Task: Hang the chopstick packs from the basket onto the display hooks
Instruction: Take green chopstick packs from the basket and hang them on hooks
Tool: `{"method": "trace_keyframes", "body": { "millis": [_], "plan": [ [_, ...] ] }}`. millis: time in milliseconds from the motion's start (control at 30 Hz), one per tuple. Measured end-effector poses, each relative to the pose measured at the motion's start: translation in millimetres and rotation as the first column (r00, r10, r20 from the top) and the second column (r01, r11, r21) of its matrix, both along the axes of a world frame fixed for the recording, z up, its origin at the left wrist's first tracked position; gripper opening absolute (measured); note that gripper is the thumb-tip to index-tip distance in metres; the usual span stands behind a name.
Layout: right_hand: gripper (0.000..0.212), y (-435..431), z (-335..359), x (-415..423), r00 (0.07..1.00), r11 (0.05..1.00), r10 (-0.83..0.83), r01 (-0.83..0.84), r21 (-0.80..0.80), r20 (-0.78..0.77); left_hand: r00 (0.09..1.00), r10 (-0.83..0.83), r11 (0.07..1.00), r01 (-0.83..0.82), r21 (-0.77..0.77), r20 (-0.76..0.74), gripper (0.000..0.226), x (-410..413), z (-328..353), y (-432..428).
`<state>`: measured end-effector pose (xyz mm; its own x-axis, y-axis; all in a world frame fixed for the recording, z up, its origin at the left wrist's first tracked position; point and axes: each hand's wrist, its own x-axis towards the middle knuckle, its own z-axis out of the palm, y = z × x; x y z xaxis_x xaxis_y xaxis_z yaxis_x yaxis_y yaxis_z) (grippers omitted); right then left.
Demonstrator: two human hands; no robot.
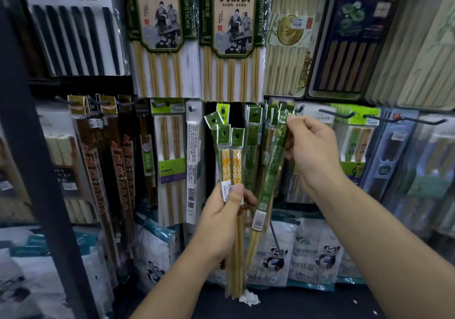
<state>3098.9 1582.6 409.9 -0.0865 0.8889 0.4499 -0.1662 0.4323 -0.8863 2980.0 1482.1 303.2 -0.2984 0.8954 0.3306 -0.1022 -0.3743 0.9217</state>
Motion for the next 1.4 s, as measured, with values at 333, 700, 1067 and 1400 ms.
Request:
{"method": "trace_keyframes", "body": {
  "millis": [333, 700, 1067, 1400],
  "plan": [
    [0.037, 11.8, 6.6, -3.1, 0.989, 0.995, -0.090, 0.084, 0.050, 0.121, 1.000, 0.021, 1.000, -0.021, 0.014, 0.003, 0.030, -7.1, 0.7, 1.0],
    [0.034, 16.2, 6.6, -4.1, 0.981, 0.991, -0.124, 0.116, 0.062, 0.151, 1.000, -0.016, 1.000, 0.016, -0.006, -0.020, 0.039, -6.3, 2.4, -0.9],
    [0.030, 23.5, -7.0, -3.8, 0.945, 0.965, -0.253, 0.230, 0.130, 0.207, 0.997, 0.013, 1.000, -0.014, -0.021, -0.071, 0.026, -4.5, 6.4, -5.0],
    [0.023, -21.0, -26.2, -9.0, 0.972, 0.991, 0.018, -0.049, 0.127, 0.235, 0.996, -0.044, 0.998, 0.047, 0.041, -0.071, 0.024, 0.6, 9.7, -5.4]
  ]
}}
